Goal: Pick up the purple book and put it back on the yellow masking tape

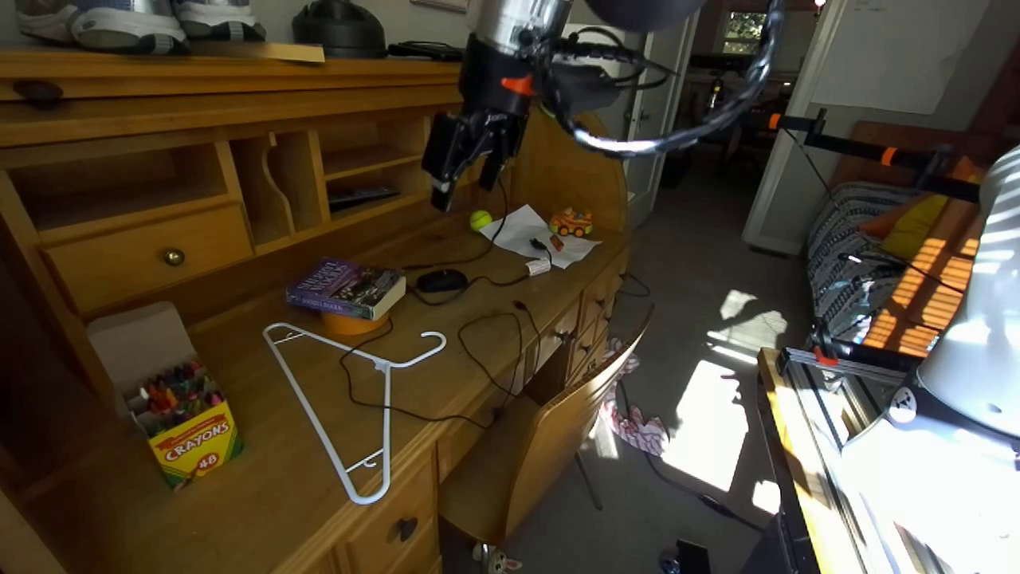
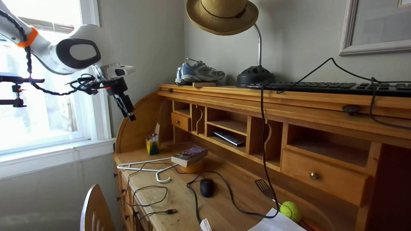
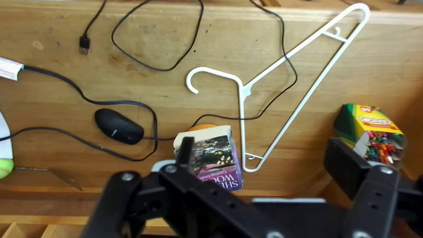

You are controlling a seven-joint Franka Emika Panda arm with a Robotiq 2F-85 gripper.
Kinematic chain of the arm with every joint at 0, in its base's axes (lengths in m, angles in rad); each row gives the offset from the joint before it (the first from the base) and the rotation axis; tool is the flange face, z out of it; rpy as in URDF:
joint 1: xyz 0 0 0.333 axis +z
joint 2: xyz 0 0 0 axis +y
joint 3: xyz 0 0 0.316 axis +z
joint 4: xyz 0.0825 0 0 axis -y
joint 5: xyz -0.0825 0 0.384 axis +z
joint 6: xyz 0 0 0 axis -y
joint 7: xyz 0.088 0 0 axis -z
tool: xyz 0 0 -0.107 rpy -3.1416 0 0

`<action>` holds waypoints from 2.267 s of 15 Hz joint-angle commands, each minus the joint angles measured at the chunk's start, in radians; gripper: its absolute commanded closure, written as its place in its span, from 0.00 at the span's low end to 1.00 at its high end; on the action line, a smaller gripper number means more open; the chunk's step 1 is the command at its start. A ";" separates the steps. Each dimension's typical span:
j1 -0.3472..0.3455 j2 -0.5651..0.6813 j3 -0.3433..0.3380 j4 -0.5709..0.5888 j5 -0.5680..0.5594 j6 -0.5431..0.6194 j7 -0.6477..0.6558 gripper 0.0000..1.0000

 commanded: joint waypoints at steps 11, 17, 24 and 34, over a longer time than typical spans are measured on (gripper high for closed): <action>0.143 0.457 -0.025 0.388 -1.028 -0.219 0.685 0.00; 0.213 0.688 -0.054 0.530 -1.172 -0.237 0.813 0.00; 0.203 0.681 -0.048 0.524 -1.145 -0.227 0.786 0.00; 0.203 0.856 -0.057 0.757 -1.103 -0.250 0.723 0.00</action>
